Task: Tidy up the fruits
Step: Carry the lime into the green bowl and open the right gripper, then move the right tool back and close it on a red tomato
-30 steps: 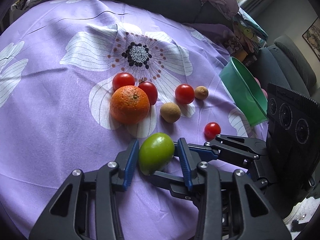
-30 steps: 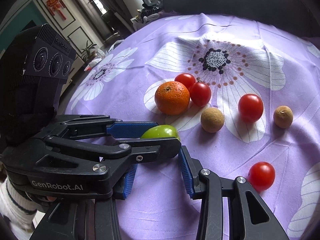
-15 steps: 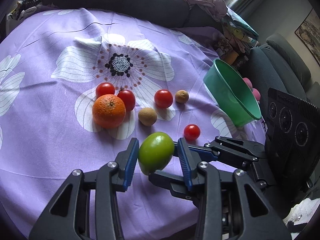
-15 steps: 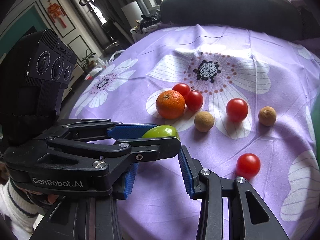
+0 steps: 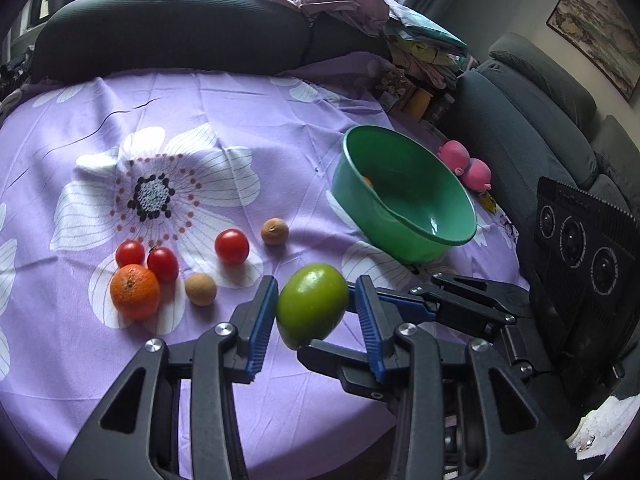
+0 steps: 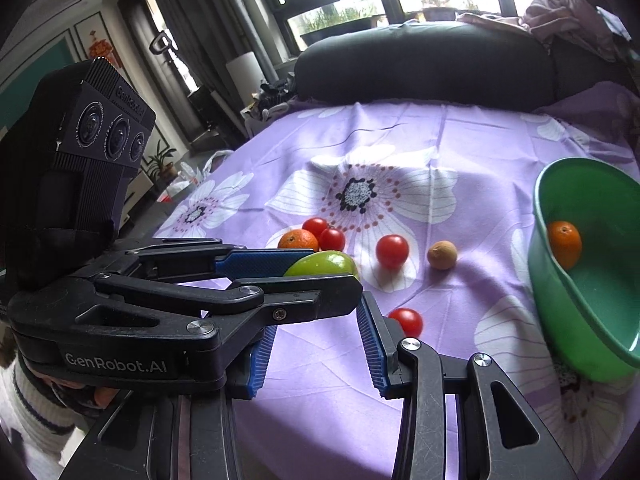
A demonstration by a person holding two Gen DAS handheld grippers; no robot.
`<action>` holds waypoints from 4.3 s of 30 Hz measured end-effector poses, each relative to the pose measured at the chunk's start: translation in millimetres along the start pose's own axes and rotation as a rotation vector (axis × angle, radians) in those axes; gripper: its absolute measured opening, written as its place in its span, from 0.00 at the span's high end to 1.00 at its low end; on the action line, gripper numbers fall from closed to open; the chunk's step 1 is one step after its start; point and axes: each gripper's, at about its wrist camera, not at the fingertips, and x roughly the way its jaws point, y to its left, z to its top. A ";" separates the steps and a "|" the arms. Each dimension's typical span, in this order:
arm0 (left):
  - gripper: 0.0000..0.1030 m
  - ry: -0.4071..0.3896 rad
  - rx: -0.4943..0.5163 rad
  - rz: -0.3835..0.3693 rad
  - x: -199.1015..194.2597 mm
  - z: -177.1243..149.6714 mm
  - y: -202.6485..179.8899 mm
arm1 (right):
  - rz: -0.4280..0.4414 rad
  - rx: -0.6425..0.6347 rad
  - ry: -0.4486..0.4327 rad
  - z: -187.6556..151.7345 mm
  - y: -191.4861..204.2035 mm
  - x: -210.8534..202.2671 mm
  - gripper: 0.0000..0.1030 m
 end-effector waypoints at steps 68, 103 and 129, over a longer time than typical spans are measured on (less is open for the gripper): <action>0.18 -0.040 -0.164 0.161 -21.8 -33.2 44.8 | -0.127 0.083 -0.062 -12.6 -38.8 -54.2 0.60; 0.29 0.052 -0.145 0.132 32.8 -19.0 66.7 | -0.168 0.008 0.191 -14.7 -35.3 41.7 0.59; 0.78 0.107 -0.131 0.149 55.9 -6.0 78.5 | -0.158 -0.022 0.208 -11.1 -36.4 62.1 0.71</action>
